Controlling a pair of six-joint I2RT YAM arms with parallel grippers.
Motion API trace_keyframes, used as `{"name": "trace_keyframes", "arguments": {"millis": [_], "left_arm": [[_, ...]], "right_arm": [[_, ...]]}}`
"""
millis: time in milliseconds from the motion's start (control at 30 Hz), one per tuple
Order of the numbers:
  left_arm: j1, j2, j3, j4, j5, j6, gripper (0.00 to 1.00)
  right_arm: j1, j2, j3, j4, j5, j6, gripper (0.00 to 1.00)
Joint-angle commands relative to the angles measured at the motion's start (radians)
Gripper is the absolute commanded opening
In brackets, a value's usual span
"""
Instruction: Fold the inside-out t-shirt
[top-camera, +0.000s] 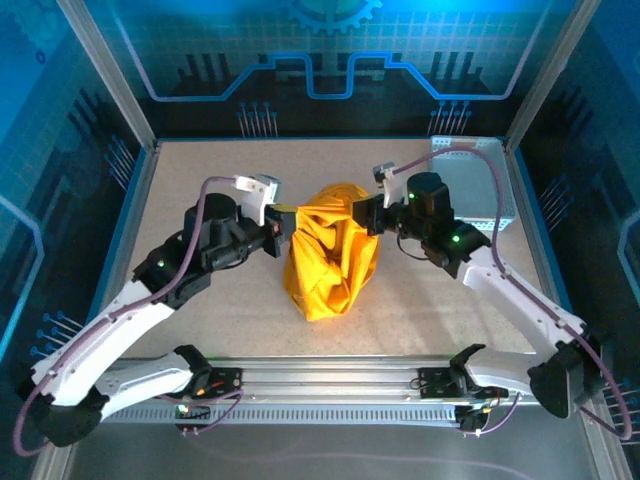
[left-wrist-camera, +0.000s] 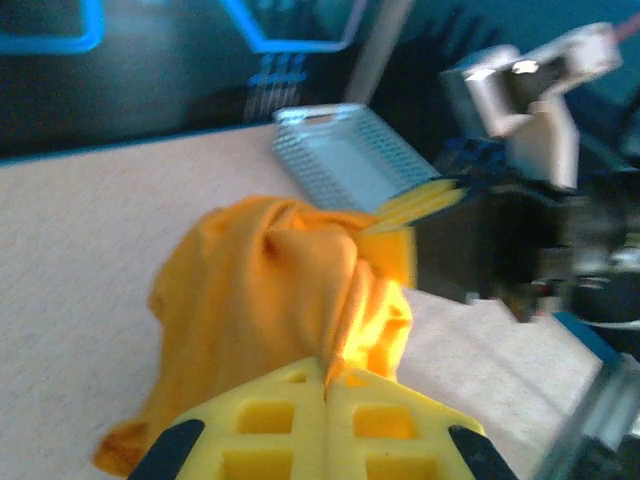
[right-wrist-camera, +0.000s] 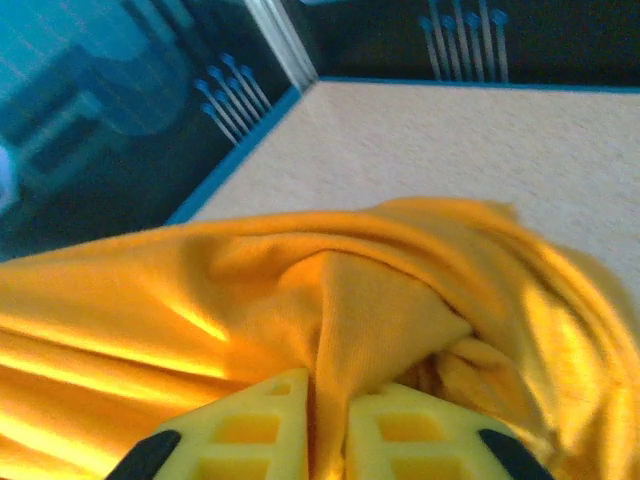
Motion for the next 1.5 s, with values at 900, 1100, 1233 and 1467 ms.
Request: {"name": "trace_keyframes", "arguments": {"millis": [900,1100,1233,1467], "left_arm": [[0.323,0.327,-0.373,0.066,-0.057,-0.298,0.0],[0.341,0.292,-0.374,0.048,-0.072,-0.304,0.0],[0.382,0.224,-0.385,0.034,-0.09,-0.319,0.0],[0.511,-0.05,-0.384,-0.023,-0.114,-0.364,0.0]], "right_arm": [[0.379,0.439,-0.01,-0.235,0.529,0.005,0.45],[0.348,0.361,-0.024,-0.205,0.443,-0.018,0.11],[0.295,0.198,-0.059,-0.183,0.339,0.009,0.0],[0.053,-0.169,-0.068,-0.192,-0.018,0.064,0.0]]}}
